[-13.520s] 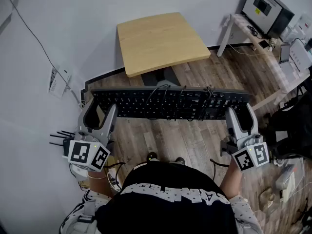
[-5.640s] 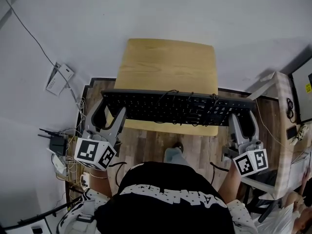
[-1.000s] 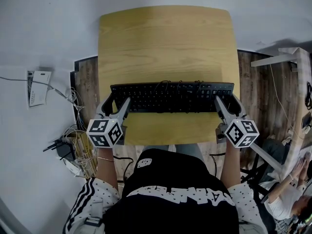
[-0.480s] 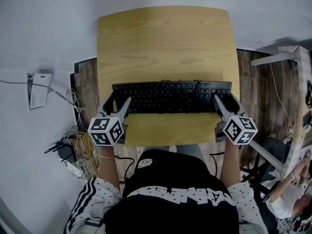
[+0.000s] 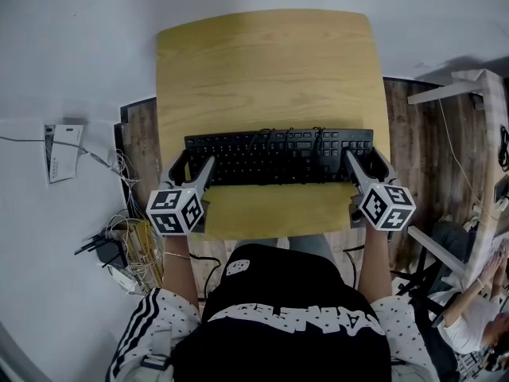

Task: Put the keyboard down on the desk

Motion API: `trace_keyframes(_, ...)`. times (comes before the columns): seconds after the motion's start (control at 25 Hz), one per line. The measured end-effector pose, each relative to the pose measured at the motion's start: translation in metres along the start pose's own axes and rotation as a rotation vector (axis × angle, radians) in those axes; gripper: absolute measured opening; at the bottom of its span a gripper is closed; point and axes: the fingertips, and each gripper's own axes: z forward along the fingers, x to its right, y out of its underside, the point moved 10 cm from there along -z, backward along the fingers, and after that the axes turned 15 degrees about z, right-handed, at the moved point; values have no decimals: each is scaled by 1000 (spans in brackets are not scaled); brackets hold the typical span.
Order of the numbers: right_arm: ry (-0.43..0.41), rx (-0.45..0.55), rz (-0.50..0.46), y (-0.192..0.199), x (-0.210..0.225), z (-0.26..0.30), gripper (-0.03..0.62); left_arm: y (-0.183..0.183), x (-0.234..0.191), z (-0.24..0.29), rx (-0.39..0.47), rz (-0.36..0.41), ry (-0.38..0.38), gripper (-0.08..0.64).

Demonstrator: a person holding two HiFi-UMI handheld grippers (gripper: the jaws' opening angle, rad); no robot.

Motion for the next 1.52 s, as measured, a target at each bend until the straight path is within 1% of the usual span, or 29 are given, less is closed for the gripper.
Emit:
trace_keyframes(0.36, 43, -4, -50, 0, -2, 2, 311, 1, 3, 4, -13, 35, -17, 275)
trace_keyframes(0.52, 55, 1, -56, 1, -2, 4, 313, 1, 3, 6, -20, 56, -20, 275)
trace_keyframes(0.64, 63, 8, -71, 2, -3, 4, 313, 1, 2, 7, -17, 55, -17, 275)
trace_keyframes(0.72, 78, 11, -106, 1, -6, 3, 310, 0, 2, 6, -18, 53, -16, 275)
trace_keyframes(0.8, 89, 14, -129, 0, -9, 2, 307, -1, 2, 5, -19, 44, -25, 275)
trace_keyframes(0.88, 87, 22, -122, -2, -9, 0, 300, -3, 1, 1, -3, 35, -47, 274)
trace_keyframes(0.96, 87, 36, -121, -3, -10, -2, 293, -7, 0, -3, 29, 53, -59, 213)
trace_keyframes(1.0, 86, 48, -124, -4, -12, -4, 290, -10, 0, -5, 45, 68, -60, 198)
trace_keyframes(1.08, 80, 83, -130, -8, -16, -9, 239, -16, 1, -9, 70, 84, -62, 187)
trace_keyframes(1.24, 61, 141, -112, -15, -23, -16, 160, -28, 7, -18, 123, 92, -80, 77)
trace_keyframes(1.36, 44, 171, -110, -19, -27, -25, 101, -37, 15, -26, 156, 112, -73, 24)
trace_keyframes(1.4, 37, 176, -110, -21, -29, -28, 86, -41, 18, -30, 167, 126, -68, 15)
trace_keyframes(1.44, 29, 182, -111, -23, -31, -30, 84, -45, 21, -33, 180, 140, -62, 3)
trace_keyframes(1.52, 17, 200, -110, -27, -34, -37, 56, -55, 28, -40, 210, 165, -52, 2)
